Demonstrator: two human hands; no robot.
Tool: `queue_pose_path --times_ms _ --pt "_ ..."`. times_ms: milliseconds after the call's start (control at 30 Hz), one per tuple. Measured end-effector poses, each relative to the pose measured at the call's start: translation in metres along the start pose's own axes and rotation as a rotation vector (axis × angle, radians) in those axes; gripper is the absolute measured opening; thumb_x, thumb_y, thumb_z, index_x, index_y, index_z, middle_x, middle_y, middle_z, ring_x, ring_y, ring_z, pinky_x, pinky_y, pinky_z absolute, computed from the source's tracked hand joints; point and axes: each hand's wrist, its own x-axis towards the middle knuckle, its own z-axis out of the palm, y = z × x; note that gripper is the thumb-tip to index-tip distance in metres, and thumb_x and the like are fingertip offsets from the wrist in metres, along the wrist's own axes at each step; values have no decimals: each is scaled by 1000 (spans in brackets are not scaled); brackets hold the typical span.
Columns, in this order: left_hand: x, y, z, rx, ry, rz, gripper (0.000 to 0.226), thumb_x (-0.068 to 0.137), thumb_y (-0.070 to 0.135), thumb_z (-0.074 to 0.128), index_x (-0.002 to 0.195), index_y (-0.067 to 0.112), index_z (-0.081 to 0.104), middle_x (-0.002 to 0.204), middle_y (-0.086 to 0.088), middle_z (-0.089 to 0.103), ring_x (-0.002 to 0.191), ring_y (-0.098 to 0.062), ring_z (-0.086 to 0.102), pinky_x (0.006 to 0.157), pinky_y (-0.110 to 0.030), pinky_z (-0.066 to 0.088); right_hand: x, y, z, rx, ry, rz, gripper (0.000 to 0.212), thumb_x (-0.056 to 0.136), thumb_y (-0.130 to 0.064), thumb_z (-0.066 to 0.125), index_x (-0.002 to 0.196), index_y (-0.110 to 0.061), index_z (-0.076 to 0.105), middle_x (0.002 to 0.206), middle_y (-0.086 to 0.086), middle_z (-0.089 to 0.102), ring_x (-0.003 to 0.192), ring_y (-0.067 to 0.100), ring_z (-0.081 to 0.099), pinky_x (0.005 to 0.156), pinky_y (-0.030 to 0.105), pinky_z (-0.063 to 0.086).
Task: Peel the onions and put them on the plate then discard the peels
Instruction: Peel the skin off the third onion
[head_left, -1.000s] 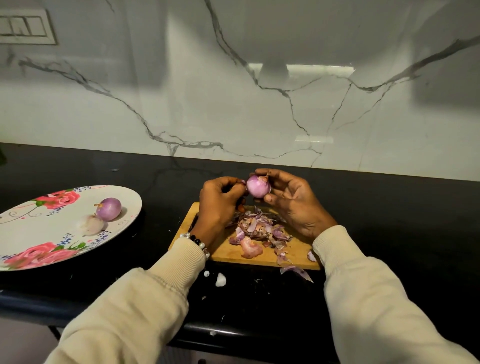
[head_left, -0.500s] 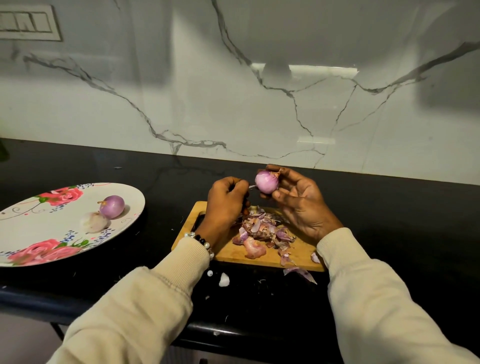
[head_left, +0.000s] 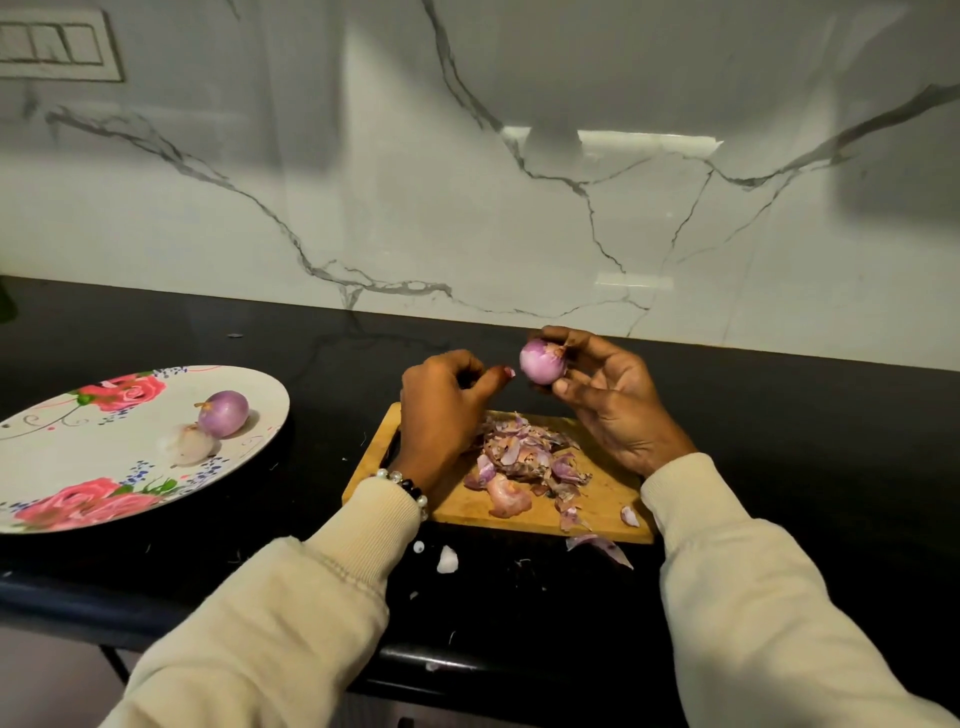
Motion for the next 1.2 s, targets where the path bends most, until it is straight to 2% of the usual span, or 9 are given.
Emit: queue_pose_path --times_ms 67,133,200,300,433,567,700,967,1200 --pt "2 1 -3 -7 30 51 8 84 22 75 87 15 73 77 3 69 71 -10 66 66 -27 55 0 2 0 -24 -16 -7 49 82 25 53 119 -6 60 122 7 66 117 23 62 94 33 56" --pt "3 2 -6 2 50 126 18 85 6 69 100 16 73 91 1 71 80 -9 66 74 -27 57 0 3 -1 -59 -20 0 51 82 26 52 119 -8 61 121 5 67 118 22 62 96 34 55" --pt "4 3 -7 25 55 206 25 86 -1 61 99 14 75 95 0 71 83 -8 66 77 -29 58 0 3 -1 -92 -23 8 52 82 26 53 119 -9 62 120 3 68 118 21 62 97 34 54" --pt "1 3 -5 0 25 225 19 93 6 57 98 12 73 81 4 71 70 -6 67 66 -34 59 0 4 0 -140 -26 13 51 81 24 56 120 -8 63 122 6 68 119 23 62 99 36 53" --pt "1 1 -3 72 21 245 22 92 30 65 101 12 71 77 3 71 67 -7 66 62 -24 53 0 5 0 -181 -26 32 51 82 24 56 120 -8 64 125 12 67 122 27 61 99 39 52" --pt "2 1 -4 146 -4 412 21 88 23 71 104 11 74 91 -3 72 74 -11 64 66 -24 53 -1 4 0 -233 -35 31 49 82 22 58 122 -5 63 124 14 67 120 27 61 100 40 52" --pt "1 -1 -5 224 -20 486 21 87 18 69 105 9 75 83 -5 69 64 -14 61 60 -31 54 -3 3 1 -325 -26 40 46 85 19 59 123 -6 65 121 9 69 117 21 63 99 37 53" --pt "-2 -2 -7 325 -70 525 16 88 17 68 99 7 75 79 -7 70 66 -19 63 60 -36 54 -3 3 5 -477 -46 43 49 84 19 60 119 -15 67 122 1 68 115 11 63 97 28 52" --pt "-5 -3 -5 328 -62 480 13 89 16 67 95 5 72 83 -7 70 71 -19 64 64 -40 54 -2 6 8 -553 -48 41 51 82 18 63 119 -17 68 123 1 66 116 11 62 96 25 52"
